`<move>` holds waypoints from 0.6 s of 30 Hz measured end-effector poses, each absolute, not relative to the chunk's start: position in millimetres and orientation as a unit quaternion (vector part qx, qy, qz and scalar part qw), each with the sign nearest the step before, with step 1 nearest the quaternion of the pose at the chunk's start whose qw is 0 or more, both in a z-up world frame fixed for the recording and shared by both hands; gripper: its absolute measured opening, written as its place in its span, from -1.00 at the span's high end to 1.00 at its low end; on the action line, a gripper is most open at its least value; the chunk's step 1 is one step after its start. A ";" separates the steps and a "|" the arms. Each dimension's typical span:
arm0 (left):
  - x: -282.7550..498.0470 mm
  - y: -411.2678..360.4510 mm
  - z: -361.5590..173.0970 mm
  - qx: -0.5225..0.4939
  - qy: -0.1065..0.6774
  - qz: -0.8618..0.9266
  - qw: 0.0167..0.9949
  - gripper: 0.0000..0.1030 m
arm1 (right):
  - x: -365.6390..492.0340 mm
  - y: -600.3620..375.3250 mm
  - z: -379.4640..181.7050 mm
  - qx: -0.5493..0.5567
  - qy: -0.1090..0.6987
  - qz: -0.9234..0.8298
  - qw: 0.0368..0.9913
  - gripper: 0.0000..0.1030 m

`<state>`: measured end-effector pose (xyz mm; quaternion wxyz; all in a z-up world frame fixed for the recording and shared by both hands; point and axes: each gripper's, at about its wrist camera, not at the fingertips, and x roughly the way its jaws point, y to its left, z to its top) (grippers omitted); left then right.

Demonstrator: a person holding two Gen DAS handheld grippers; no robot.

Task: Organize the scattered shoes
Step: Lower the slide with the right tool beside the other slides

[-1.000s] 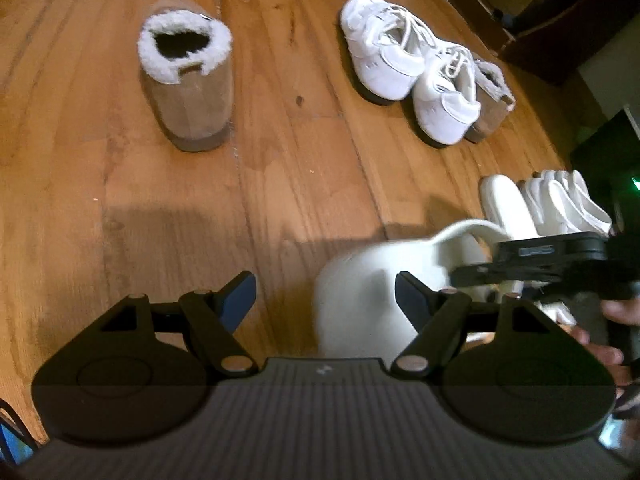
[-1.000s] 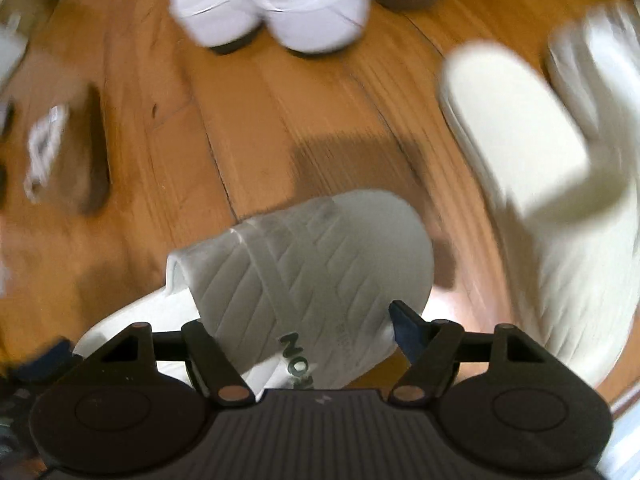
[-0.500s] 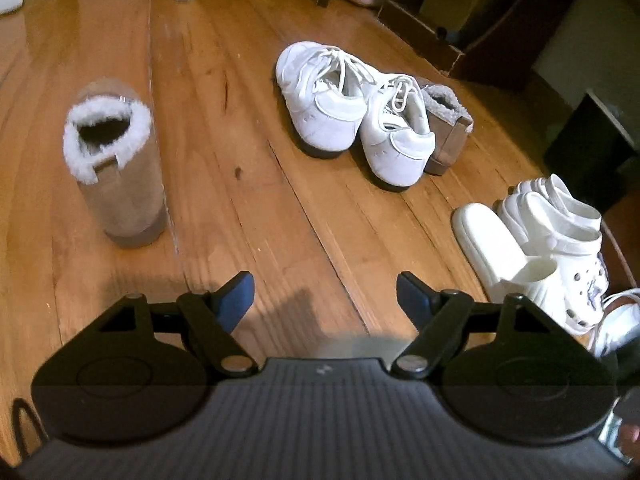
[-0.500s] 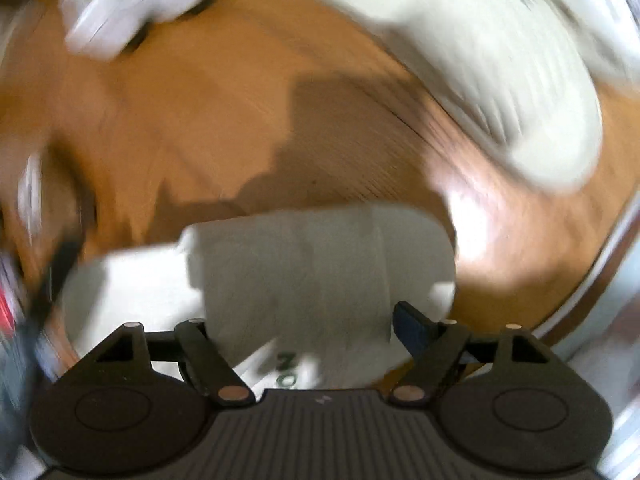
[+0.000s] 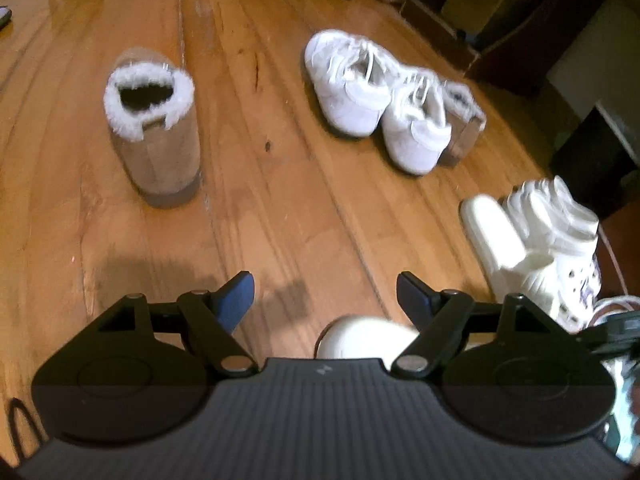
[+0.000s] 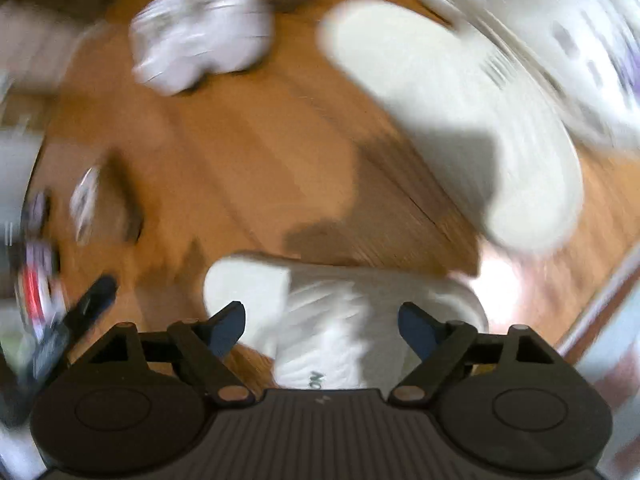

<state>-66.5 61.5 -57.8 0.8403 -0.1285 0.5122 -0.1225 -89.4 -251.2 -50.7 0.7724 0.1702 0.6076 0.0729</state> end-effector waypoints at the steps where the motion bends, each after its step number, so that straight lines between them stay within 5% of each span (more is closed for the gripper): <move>1: -65.3 63.5 -66.9 -0.135 0.535 -0.120 0.825 -0.52 | -95.3 -227.7 -41.2 0.049 0.590 0.126 0.796 -0.97; 4: -60.9 66.2 -87.6 -0.162 0.577 -0.110 0.793 -0.52 | -129.1 -182.7 -52.6 -0.210 0.524 0.219 0.796 -0.98; 7: -59.1 64.8 -94.8 -0.174 0.573 -0.112 0.793 -0.52 | -142.5 -163.9 -80.4 -0.286 0.507 0.260 0.770 -0.97; 18: -41.4 51.6 -101.1 -0.090 0.481 -0.016 0.872 -0.52 | -95.3 -171.1 -121.7 -0.156 0.519 0.153 0.826 -0.88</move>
